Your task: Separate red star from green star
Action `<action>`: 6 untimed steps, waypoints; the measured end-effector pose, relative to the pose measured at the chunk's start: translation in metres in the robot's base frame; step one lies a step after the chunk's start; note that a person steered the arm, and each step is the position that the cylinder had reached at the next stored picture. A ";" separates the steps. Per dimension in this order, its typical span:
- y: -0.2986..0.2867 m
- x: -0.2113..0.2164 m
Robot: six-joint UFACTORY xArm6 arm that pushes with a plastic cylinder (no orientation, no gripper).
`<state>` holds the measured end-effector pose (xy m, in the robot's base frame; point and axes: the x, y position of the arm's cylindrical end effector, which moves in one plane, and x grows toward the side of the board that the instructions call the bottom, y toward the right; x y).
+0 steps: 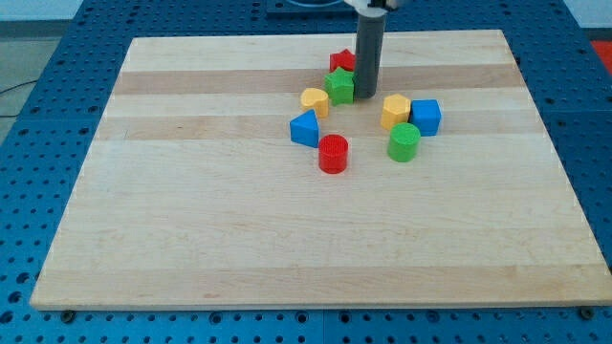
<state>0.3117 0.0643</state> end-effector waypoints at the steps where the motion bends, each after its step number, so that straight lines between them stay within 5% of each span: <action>1: 0.025 -0.014; 2: 0.022 -0.024; 3: -0.085 -0.030; 4: -0.109 -0.030; 5: -0.043 -0.066; 6: -0.011 -0.052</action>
